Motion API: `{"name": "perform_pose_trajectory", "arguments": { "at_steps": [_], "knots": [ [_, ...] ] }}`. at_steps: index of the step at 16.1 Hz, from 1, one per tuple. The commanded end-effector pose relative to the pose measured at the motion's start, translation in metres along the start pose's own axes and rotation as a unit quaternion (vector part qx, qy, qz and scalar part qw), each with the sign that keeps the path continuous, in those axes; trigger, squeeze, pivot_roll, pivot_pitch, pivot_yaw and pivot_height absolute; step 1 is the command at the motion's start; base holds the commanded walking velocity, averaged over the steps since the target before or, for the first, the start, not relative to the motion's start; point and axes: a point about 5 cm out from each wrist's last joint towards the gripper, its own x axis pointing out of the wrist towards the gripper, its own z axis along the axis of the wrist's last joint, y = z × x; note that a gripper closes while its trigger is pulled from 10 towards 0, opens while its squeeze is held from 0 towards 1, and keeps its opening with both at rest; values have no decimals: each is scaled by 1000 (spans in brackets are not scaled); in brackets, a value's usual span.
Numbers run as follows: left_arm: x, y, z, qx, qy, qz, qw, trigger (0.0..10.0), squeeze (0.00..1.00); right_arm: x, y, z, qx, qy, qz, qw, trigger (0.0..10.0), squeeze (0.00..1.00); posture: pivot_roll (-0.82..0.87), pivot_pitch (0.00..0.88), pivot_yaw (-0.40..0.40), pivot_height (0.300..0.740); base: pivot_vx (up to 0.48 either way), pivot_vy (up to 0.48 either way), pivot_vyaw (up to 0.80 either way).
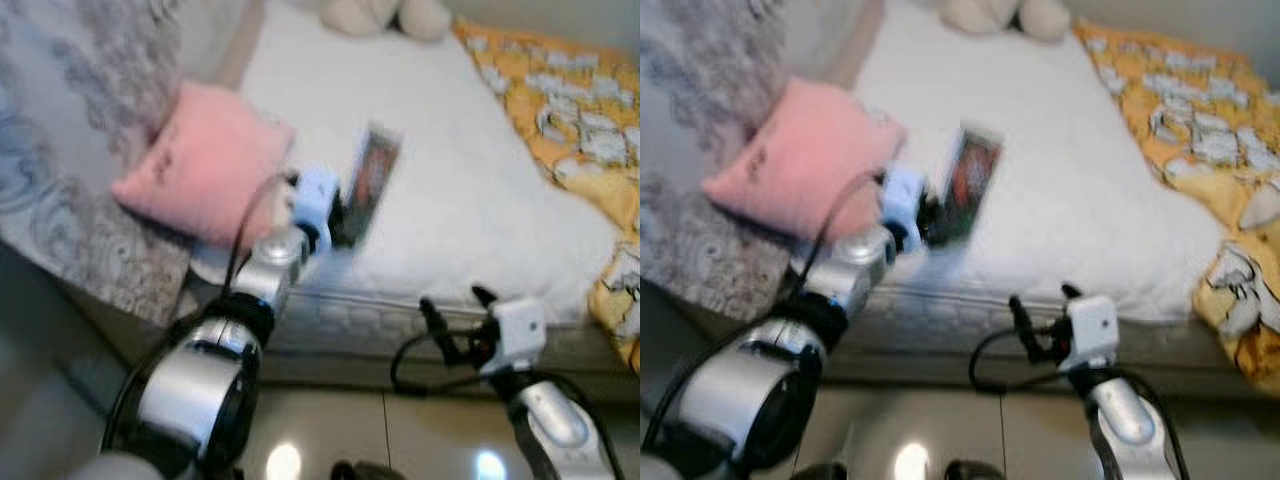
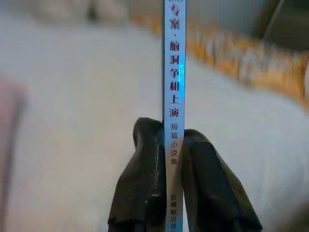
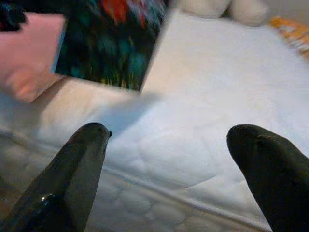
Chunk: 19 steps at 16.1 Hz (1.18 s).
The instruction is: Clean up the room
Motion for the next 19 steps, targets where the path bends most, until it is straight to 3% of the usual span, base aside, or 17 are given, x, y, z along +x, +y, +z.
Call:
{"name": "perform_pose_trajectory", "arguments": {
  "at_steps": [1,2,4,6,9,10,11,13,15,19],
  "knots": [
    [-5,-3,27,16,-90,6,996,10000,0,-4,-11,13,-4,-22,-37,999,10000,0,-234,73,-89,740,0,0,0],
    [-39,-3,20,9,-116,27,993,10000,0,-11,-13,20,-6,-38,-58,998,10000,0,-190,46,-69,740,0,0,0],
    [-75,-1,12,27,-122,63,990,10000,0,-16,-12,22,-5,-49,-76,996,10000,0,-163,17,-50,740,0,0,0],
    [-96,4,7,55,-129,96,985,10000,0,-14,-8,23,-2,-59,-81,995,10000,0,-122,0,-27,740,0,0,0],
    [-135,26,-18,120,-77,131,981,10000,0,-13,-8,26,-35,-81,-91,992,10000,0,-99,0,-18,740,0,0,0],
    [-157,26,-29,153,-47,131,978,10000,0,-19,-10,26,-58,-88,-95,990,10000,0,-92,0,-22,740,0,0,0],
    [-167,26,-33,157,-33,139,977,10000,0,-25,-14,25,-73,-92,-107,987,10000,0,-84,0,-27,740,0,0,0],
    [-155,23,-25,162,-52,135,976,10000,0,-28,-22,20,-75,-92,-134,984,10000,0,-75,0,-41,740,0,0,0],
    [-133,23,-17,134,-59,145,978,10000,0,-23,-30,8,-56,-85,-168,981,10000,0,-78,0,-41,740,426,0,0],
    [-123,19,-11,126,-64,142,980,10000,0,-14,-31,5,-51,-89,-162,981,10000,0,-89,0,-27,740,480,0,0]
  ]
}}
